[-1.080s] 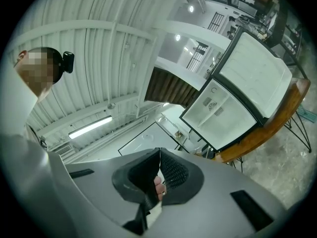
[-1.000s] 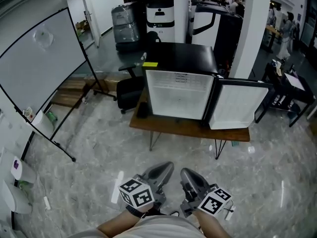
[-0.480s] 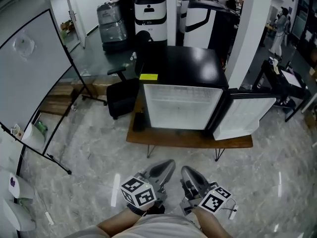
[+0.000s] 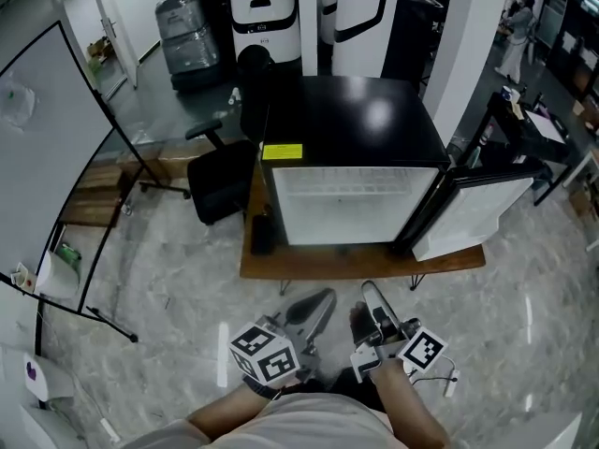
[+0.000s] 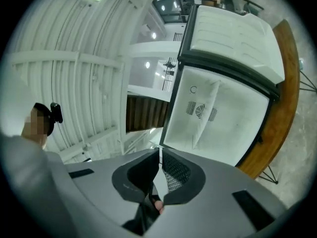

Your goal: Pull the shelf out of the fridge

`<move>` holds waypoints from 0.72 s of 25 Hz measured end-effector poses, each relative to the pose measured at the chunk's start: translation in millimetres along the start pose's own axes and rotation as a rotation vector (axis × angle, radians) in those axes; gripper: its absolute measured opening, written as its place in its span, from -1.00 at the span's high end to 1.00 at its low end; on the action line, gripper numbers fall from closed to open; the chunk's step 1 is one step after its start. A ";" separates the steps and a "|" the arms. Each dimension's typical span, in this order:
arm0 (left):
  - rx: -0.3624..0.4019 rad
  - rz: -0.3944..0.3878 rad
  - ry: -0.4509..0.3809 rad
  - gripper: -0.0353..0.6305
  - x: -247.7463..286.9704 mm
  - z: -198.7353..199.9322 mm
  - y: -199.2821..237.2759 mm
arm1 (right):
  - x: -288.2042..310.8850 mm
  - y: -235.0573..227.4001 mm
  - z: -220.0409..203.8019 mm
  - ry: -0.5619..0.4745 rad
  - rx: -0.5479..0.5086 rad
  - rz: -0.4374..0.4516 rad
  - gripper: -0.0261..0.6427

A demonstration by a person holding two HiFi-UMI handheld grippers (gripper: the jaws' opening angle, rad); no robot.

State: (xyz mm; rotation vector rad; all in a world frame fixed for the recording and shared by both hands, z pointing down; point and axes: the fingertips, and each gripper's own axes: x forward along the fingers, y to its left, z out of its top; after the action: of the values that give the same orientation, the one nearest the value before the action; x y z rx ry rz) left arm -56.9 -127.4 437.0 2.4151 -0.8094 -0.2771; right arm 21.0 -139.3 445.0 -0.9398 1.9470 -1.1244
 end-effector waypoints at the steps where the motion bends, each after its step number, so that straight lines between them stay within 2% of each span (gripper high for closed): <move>1: -0.003 -0.005 0.004 0.88 2.7 1.1 2.8 | 5.7 -3.8 4.2 -0.013 0.018 0.002 0.86; 8: -0.014 -0.008 0.026 0.88 24.5 4.5 25.5 | 46.9 -45.8 32.9 -0.059 0.062 -0.024 0.86; 16: 0.009 0.048 0.031 0.88 53.1 28.5 53.4 | 105.1 -117.7 63.3 -0.072 0.141 -0.078 0.84; 18: 0.003 0.074 0.032 0.88 58.3 30.8 63.5 | 116.7 -136.0 67.8 -0.066 0.160 -0.093 0.75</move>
State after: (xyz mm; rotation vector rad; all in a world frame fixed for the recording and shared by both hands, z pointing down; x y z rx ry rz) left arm -52.6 -218.3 447.8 2.3801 -0.8836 -0.2083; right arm 52.2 -313.9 517.3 -0.9759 1.7477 -1.2664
